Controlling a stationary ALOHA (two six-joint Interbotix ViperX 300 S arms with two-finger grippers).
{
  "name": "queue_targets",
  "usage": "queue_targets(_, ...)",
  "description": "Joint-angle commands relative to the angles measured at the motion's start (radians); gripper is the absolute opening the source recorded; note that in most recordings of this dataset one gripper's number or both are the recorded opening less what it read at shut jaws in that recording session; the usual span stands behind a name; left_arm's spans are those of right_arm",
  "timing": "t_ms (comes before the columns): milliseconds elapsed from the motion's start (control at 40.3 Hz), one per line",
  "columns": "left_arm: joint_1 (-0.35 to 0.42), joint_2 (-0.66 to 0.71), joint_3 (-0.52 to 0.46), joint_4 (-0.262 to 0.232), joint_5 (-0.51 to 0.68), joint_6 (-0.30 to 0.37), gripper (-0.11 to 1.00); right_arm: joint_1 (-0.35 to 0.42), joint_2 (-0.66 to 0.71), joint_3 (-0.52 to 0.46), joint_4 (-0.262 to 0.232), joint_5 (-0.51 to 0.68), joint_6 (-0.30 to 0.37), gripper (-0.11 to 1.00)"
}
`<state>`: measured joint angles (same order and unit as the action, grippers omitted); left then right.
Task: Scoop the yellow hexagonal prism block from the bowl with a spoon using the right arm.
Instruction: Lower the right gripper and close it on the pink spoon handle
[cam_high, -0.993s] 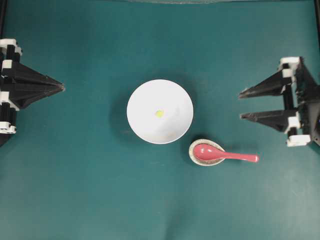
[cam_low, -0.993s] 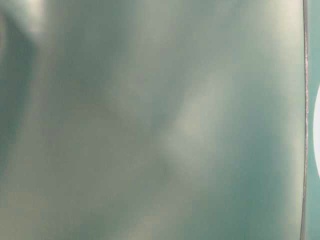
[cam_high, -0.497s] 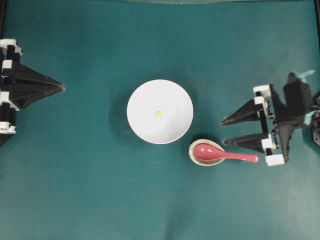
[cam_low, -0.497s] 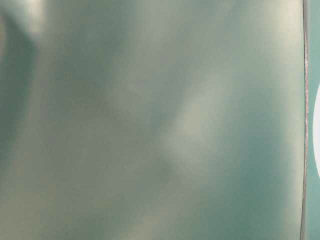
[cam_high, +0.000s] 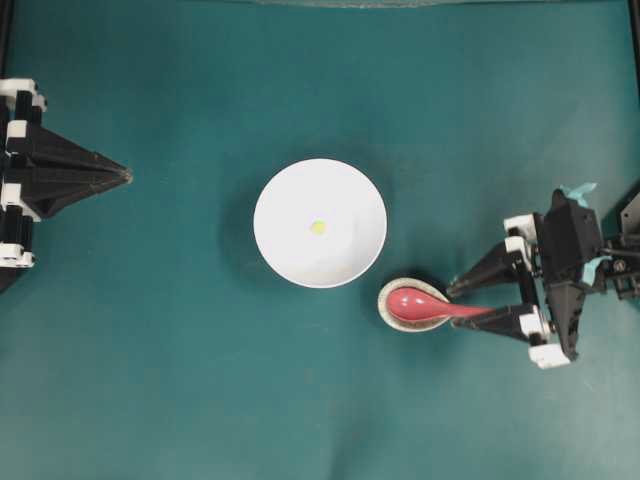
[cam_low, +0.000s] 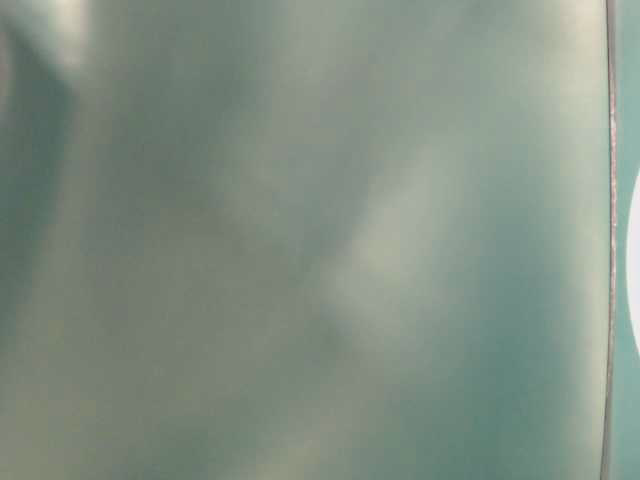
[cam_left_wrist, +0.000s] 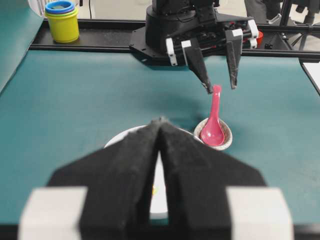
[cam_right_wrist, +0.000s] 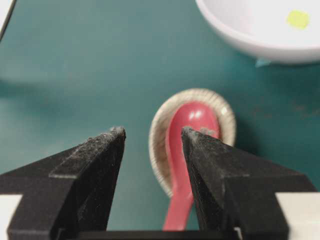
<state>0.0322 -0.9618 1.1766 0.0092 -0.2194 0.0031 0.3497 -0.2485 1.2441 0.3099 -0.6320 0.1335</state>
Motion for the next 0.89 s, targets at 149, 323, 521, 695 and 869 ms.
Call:
queue_targets(149, 0.003, 0.011, -0.021, 0.006, -0.006, 0.000, 0.05, 0.020, 0.014, -0.002, 0.057, -0.014, -0.003, 0.54)
queue_targets(323, 0.003, 0.011, -0.021, 0.006, -0.006, 0.000, 0.05, 0.028, 0.046, 0.011, 0.094, -0.072, -0.003, 0.54)
queue_targets(521, 0.003, 0.011, -0.020, 0.006, -0.006, 0.000, 0.05, 0.086, 0.149, 0.028, 0.166, -0.252, -0.003, 0.54)
queue_targets(695, 0.003, 0.011, -0.020, 0.006, -0.005, 0.000, 0.05, 0.167, 0.259, 0.028, 0.276, -0.400, -0.003, 0.54)
queue_targets(869, 0.003, 0.011, -0.020, 0.006, -0.005, 0.000, 0.05, 0.259, 0.356, 0.025, 0.396, -0.526, -0.003, 0.54)
